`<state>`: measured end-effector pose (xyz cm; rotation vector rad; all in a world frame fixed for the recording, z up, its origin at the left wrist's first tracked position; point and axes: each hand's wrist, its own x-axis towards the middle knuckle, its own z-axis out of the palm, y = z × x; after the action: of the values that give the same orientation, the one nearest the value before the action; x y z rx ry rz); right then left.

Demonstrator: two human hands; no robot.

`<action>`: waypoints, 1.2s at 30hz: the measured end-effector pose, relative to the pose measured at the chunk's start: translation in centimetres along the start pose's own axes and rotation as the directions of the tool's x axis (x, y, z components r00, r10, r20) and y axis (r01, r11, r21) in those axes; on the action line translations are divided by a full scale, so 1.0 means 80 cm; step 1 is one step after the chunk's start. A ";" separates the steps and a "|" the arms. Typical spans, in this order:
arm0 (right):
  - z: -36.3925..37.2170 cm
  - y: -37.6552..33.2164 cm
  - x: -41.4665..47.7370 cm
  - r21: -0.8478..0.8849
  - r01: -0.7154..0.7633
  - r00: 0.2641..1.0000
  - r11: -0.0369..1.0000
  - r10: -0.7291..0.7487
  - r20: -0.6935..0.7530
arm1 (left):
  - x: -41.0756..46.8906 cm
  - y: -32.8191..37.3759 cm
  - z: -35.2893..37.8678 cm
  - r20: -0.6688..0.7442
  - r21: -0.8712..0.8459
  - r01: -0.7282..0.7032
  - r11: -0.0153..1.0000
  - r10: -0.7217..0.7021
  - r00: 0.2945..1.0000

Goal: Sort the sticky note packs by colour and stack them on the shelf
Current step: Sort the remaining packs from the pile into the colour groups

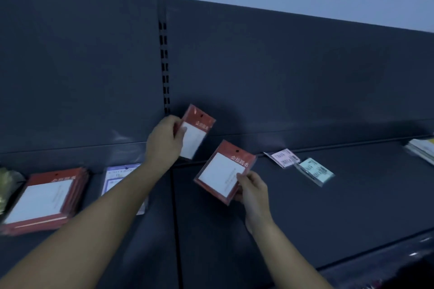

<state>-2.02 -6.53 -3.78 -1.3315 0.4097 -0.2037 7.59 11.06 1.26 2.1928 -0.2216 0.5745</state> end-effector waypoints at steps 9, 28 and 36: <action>0.051 0.020 -0.028 0.017 -0.058 0.997 0.998 0.057 0.061 | -0.085 -0.030 -0.070 -0.155 -0.466 0.400 0.789 -0.519 0.841; 0.205 0.057 -0.131 -0.126 -0.131 0.751 0.983 0.181 0.635 | -0.191 -0.060 -0.182 0.019 -0.488 0.678 0.550 -0.770 0.638; 0.305 0.076 -0.164 -0.155 0.136 0.778 0.978 -0.009 0.628 | -0.170 -0.144 -0.256 0.019 -0.321 0.571 0.756 -0.597 0.802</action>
<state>-4.68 21.71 -3.05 -1.5189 -0.1996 0.2286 -7.07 33.65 -2.00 1.7823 0.3969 0.2469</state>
